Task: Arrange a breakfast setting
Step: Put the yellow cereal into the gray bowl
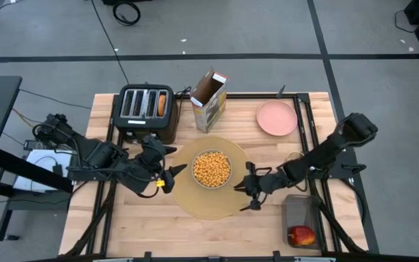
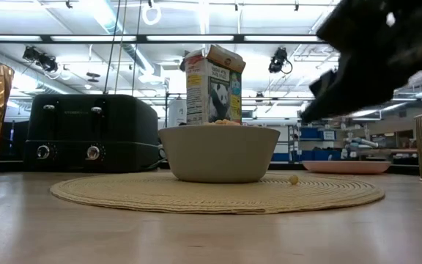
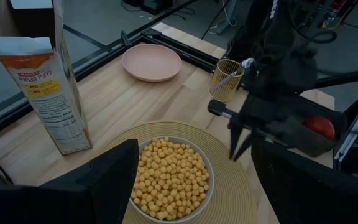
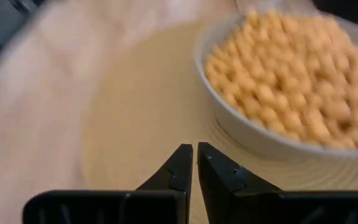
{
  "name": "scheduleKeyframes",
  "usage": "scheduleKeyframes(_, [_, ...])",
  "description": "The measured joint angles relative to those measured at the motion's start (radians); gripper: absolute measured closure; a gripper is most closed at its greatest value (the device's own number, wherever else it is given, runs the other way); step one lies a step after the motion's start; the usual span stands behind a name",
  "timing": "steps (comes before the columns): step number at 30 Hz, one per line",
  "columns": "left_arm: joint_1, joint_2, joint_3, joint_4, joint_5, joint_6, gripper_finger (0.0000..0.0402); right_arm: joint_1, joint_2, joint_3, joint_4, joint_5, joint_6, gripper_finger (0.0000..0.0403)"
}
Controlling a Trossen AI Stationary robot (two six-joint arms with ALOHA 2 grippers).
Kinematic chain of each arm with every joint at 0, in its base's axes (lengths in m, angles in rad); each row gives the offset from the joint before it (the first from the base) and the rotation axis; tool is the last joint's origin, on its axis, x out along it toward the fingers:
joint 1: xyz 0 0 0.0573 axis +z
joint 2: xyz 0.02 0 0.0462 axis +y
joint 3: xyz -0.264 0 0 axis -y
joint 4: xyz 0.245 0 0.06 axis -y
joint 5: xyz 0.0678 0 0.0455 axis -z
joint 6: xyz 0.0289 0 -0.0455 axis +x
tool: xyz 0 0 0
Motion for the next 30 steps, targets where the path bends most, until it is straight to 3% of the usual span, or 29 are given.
scheduleKeyframes(4, [0.000, 0.000, 0.000, 0.000, -0.004, -0.002, 0.0084, -0.033, 0.071, 0.000, 0.010, -0.011, 0.002, 0.0350])
scheduleKeyframes(9, [0.000, 0.000, 0.000, 0.001, -0.006, -0.011, 0.0084, -0.066, 0.183, 0.000, 0.090, -0.037, 0.002, 0.0291])
scheduleKeyframes(14, [-0.001, 0.000, 0.000, 0.001, -0.006, -0.020, 0.0084, -0.088, 0.201, 0.000, 0.108, -0.038, 0.009, 0.0258])
scheduleKeyframes(30, [-0.001, 0.000, 0.000, 0.001, -0.006, -0.016, 0.0084, -0.130, 0.264, 0.002, 0.151, -0.107, -0.011, 0.0292])
